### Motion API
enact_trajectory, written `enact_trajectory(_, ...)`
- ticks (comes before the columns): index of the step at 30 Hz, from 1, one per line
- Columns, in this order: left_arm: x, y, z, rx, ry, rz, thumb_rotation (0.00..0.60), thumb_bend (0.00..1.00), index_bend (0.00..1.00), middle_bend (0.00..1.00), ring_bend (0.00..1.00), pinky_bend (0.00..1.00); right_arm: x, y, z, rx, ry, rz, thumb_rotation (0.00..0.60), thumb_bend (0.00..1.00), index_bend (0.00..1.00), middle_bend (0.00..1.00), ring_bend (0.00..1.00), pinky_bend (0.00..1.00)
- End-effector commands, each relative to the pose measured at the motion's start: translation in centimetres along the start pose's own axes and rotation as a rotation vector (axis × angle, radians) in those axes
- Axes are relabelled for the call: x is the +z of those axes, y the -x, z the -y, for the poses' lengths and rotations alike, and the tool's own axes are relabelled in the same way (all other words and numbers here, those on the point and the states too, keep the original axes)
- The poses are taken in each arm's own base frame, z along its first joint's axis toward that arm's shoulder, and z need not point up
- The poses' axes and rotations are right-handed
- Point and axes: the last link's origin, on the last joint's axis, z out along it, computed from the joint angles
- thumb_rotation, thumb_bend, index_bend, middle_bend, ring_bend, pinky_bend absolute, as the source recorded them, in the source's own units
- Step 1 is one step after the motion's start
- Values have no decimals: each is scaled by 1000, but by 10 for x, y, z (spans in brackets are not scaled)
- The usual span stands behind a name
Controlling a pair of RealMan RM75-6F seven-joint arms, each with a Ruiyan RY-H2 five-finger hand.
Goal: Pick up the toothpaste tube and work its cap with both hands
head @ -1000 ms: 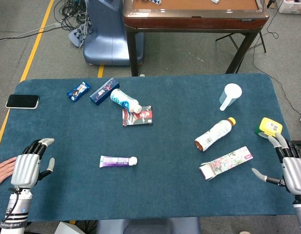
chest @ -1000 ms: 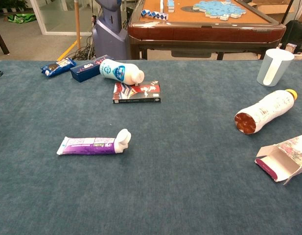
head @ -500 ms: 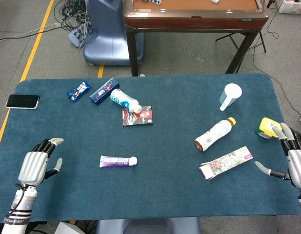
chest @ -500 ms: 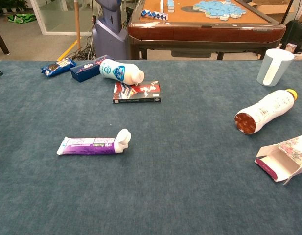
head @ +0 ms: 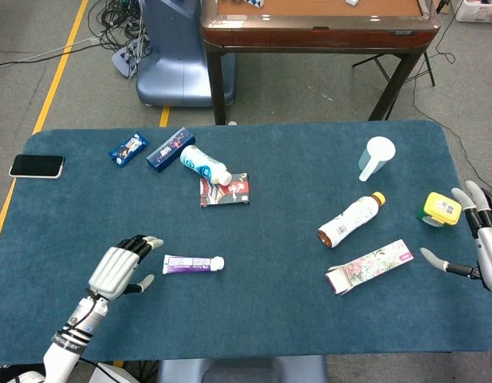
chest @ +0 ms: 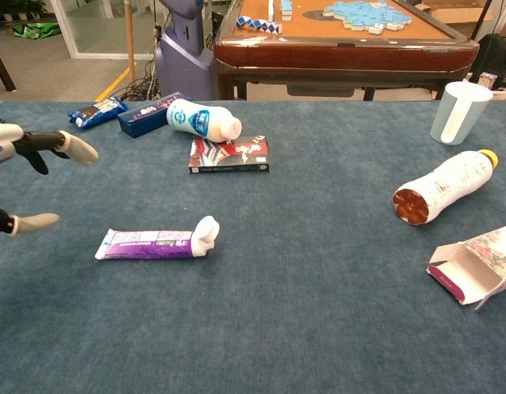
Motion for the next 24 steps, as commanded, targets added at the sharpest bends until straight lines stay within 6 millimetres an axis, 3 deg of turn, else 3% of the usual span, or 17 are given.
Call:
enact_trajectory(1, 12, 16, -9, 15, 17, 45, 600, 256, 190, 217, 174, 247, -1, 1, -1, 1, 8, 5, 362, 113, 21, 5, 0, 0)
enact_trajectory(6, 27, 33, -17, 23, 19, 63, 597, 225, 180, 217, 174, 225, -5, 3, -6, 3, 23, 12, 362, 113, 21, 5, 0, 0)
enact_trajectory(10, 37, 43, -22, 38, 24, 62, 556, 213, 182, 217, 174, 215, -9, 3, -9, 7, 34, 13, 364, 113, 21, 5, 0, 0)
enact_trajectory(15, 47, 52, -30, 48, 23, 39, 594, 213, 226, 250, 192, 215, -14, 5, -13, 13, 46, 18, 363, 113, 21, 5, 0, 0)
enact_trajectory(24, 60, 65, -34, 107, 17, 47, 600, 213, 248, 266, 200, 215, -20, 4, -19, 20, 59, 17, 363, 113, 21, 5, 0, 0)
